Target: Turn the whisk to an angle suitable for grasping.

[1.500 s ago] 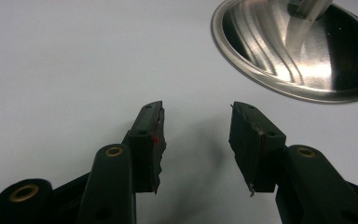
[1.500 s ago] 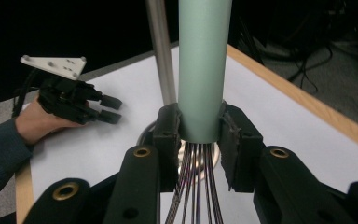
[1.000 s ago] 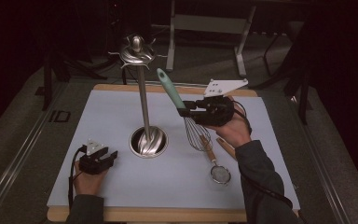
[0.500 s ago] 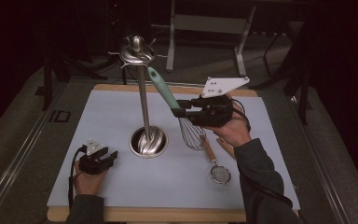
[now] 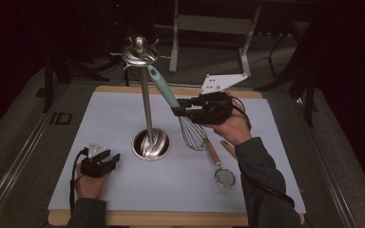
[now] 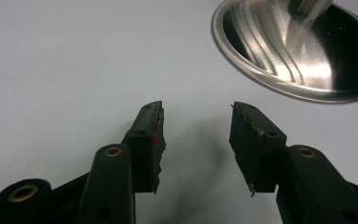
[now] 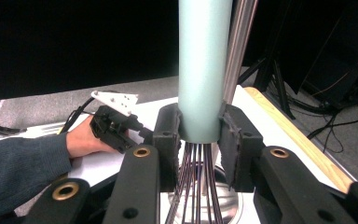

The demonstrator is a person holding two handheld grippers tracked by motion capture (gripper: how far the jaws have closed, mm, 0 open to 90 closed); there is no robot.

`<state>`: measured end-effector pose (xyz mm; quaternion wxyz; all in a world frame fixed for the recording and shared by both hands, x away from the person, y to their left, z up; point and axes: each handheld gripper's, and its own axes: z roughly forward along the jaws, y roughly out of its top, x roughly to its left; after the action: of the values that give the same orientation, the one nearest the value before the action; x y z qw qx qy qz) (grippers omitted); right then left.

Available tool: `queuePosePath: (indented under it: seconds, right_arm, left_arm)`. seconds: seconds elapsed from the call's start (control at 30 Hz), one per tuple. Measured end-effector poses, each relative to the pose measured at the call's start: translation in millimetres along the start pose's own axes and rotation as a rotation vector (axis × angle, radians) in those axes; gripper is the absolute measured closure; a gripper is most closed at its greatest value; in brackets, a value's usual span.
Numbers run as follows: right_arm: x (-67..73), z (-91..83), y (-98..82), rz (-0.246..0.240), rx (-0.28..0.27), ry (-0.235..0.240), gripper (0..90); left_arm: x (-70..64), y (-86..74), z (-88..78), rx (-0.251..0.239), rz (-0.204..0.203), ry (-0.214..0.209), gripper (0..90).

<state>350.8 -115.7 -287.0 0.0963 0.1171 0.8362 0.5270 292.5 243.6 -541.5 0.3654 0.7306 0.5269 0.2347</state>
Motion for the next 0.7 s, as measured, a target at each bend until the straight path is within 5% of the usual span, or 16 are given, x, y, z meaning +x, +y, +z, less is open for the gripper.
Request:
queuePosePath:
  seconds: [0.7]
  right_arm:
    - [-8.2,26.0,4.1,0.071,0.028,-0.015,69.0]
  left_arm:
    - [0.1,0.0,0.0,0.000,0.000,-0.001,55.0]
